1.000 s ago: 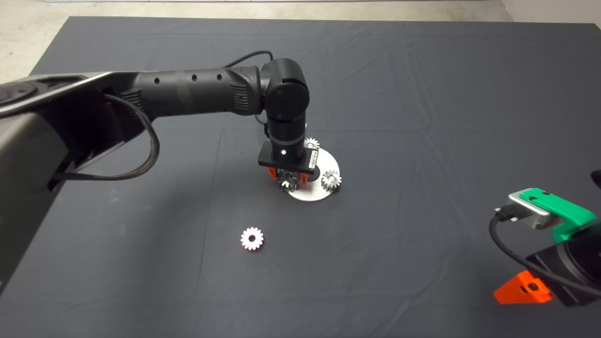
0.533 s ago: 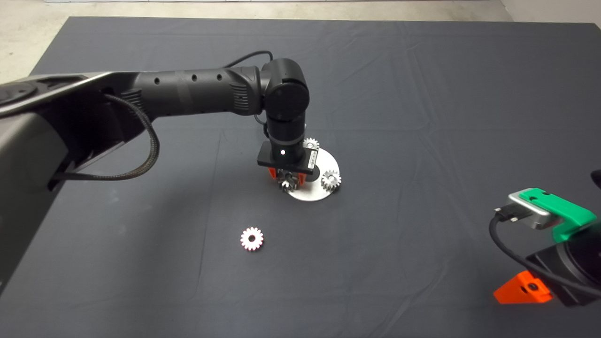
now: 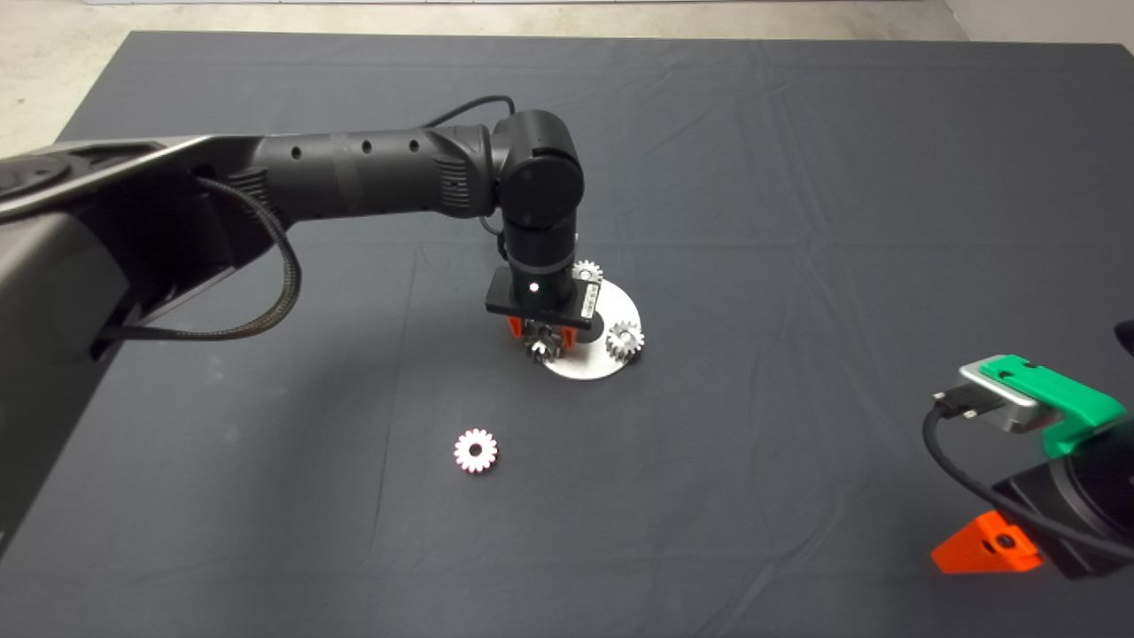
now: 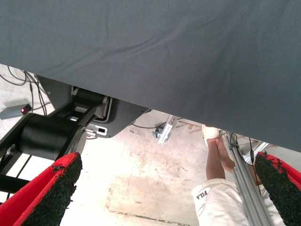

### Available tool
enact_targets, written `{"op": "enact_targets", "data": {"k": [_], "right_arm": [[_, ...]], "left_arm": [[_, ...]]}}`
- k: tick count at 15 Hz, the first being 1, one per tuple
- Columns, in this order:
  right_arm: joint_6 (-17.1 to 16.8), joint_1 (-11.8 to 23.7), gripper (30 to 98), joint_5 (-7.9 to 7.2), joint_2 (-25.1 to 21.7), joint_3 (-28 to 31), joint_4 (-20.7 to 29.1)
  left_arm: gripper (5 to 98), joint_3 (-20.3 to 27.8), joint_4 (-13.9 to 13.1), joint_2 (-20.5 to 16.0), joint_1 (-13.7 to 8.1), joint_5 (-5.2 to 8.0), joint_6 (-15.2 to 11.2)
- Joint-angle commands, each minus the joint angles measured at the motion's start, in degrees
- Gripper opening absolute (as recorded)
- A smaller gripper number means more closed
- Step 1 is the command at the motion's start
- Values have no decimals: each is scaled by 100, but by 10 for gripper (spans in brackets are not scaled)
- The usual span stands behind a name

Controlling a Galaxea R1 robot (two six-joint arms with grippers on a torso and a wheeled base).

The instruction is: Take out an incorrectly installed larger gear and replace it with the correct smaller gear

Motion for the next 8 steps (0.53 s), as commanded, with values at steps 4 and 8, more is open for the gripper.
{"op": "enact_targets", "data": {"k": [4,8], "right_arm": [[1,88,969,-327,-8,18,177],[1,88,969,-327,-8,18,186]], "left_arm": [[436,-8,11,32,-94,-54,-27],[436,-8,11,-3,-128,-19,-19]]}}
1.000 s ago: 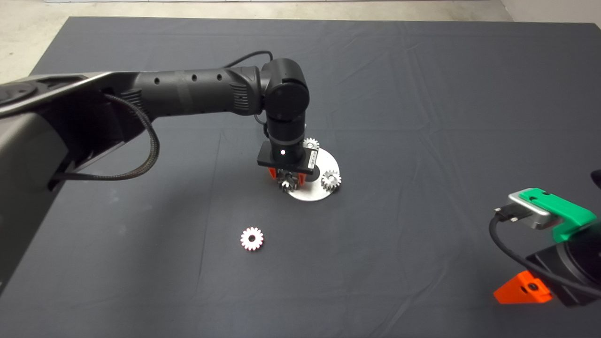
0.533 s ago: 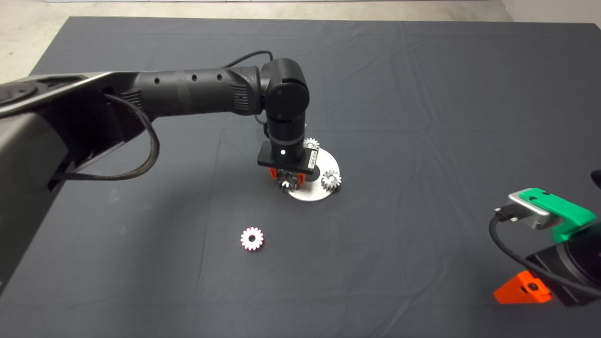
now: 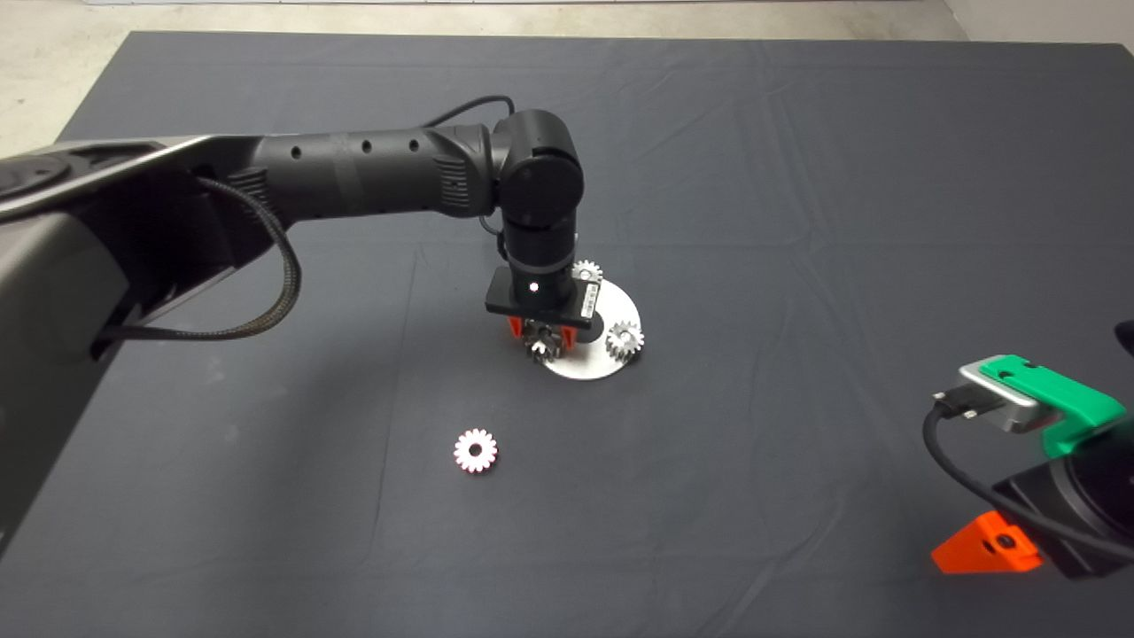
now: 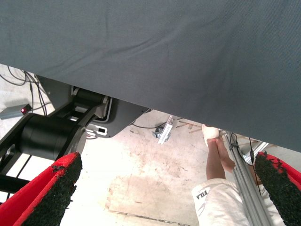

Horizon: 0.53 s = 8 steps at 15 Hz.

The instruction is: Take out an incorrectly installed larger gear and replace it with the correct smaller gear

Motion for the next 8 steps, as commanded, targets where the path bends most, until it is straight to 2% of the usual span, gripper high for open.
{"op": "enact_targets", "data": {"k": [1,8], "right_arm": [[1,88,969,-319,-8,18,186],[1,88,970,-327,-8,27,194]], "left_arm": [[436,13,5,6,-136,-10,-13],[436,13,-188,-38,-501,-2,5]]}}
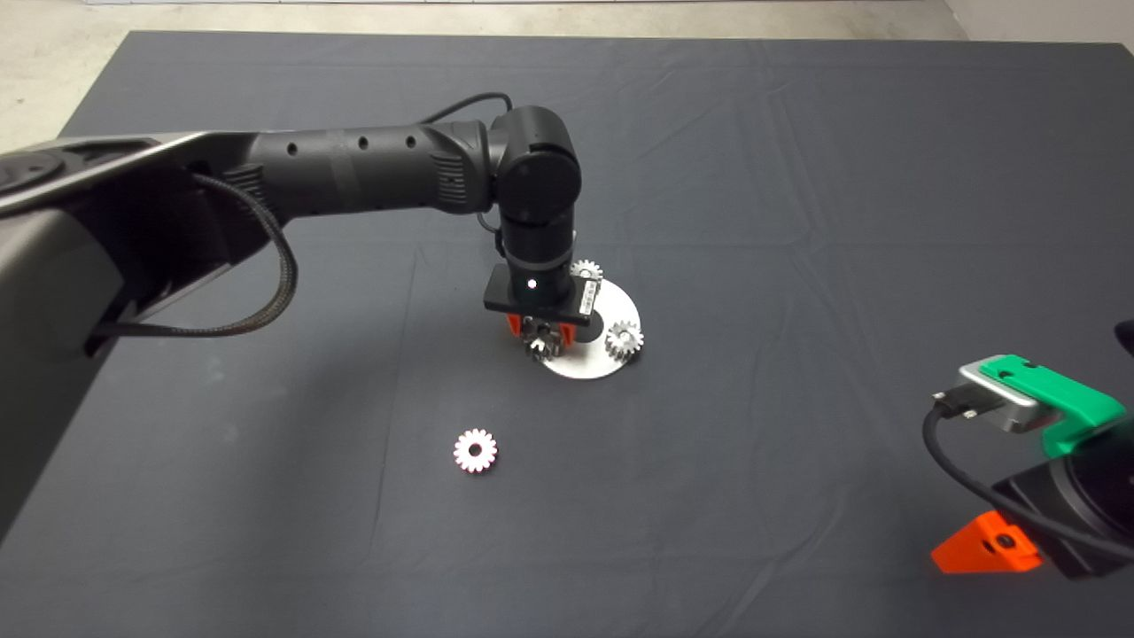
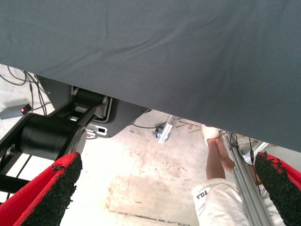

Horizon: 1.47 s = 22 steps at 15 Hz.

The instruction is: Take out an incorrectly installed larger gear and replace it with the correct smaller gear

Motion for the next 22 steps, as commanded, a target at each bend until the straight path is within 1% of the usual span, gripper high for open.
{"op": "enact_targets", "data": {"k": [1,5,7,11,13,16,22], "right_arm": [[0,88,969,-327,-17,27,194],[0,88,969,-327,-26,27,194],[0,88,969,-327,-26,27,194],[0,88,969,-327,-26,27,186],[0,88,969,-327,-26,25,186],[0,88,969,-327,-8,18,186],[0,88,969,-327,-8,24,186]], "left_arm": [[436,15,-107,-21,-369,9,3],[435,76,-395,-62,-437,27,29],[435,200,-478,-224,-440,27,3],[433,610,-495,-774,-434,18,-41],[433,819,-503,-911,-431,27,-94],[433,1139,-474,-1118,-422,27,-94],[431,1210,-424,-1421,-378,18,-77]]}}
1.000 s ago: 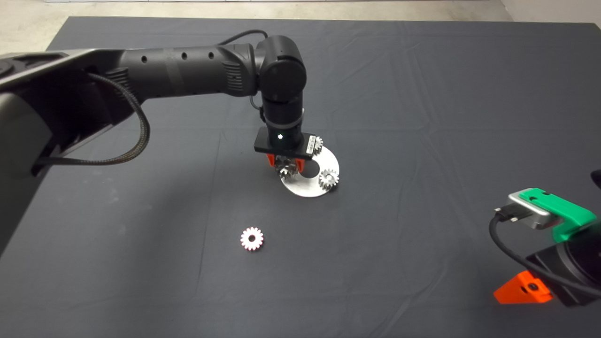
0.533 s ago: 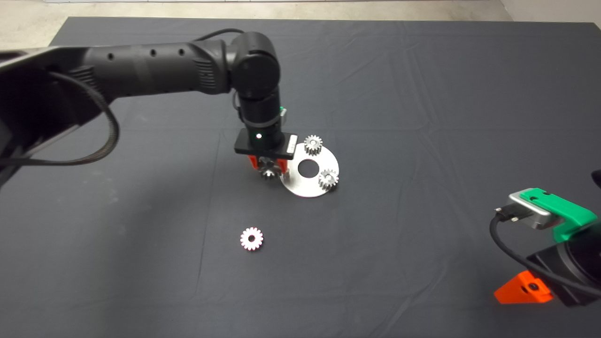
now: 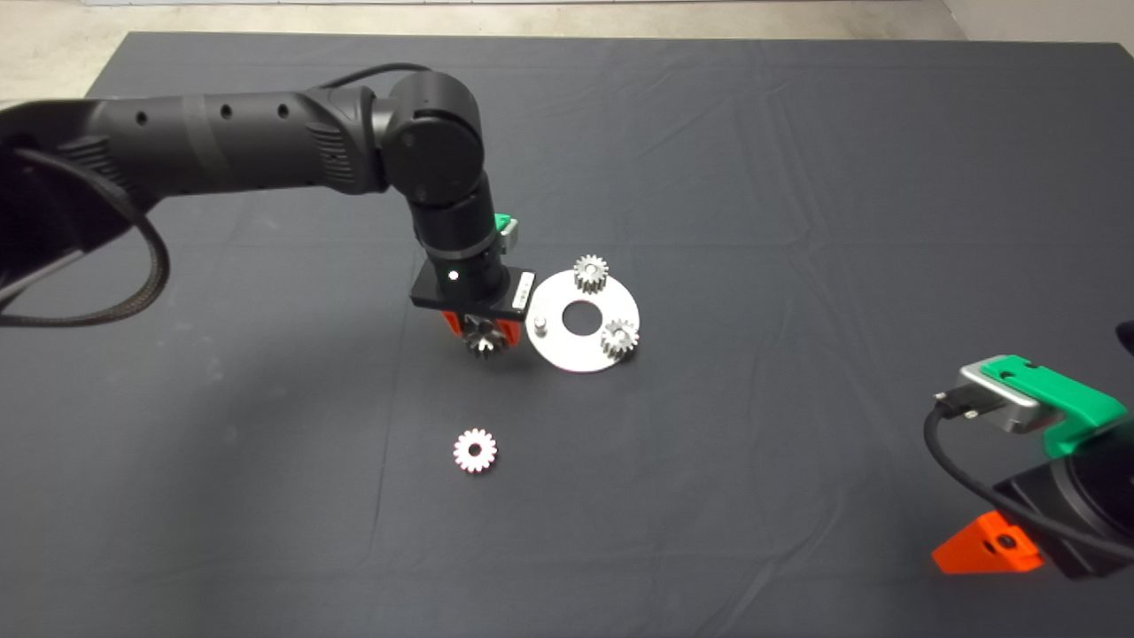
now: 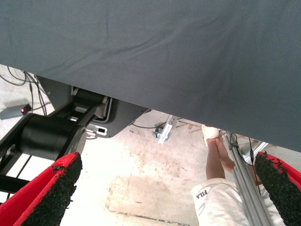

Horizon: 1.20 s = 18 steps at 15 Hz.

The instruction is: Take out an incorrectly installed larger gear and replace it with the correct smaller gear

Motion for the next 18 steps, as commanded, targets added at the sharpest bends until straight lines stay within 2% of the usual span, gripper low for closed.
{"op": "enact_targets", "data": {"k": [1,6,8,10,18], "right_arm": [[1,88,969,-330,3,27,186],[1,88,969,-330,2,27,186],[1,88,969,-330,3,27,186],[1,88,969,-330,-4,27,186],[1,88,969,-330,-15,27,186]], "left_arm": [[431,83,-49,-162,-117,68,-5],[431,77,-26,-205,-68,42,3],[431,82,127,-205,93,42,10],[431,82,145,-205,173,42,3],[431,82,171,-200,182,42,12]]}}
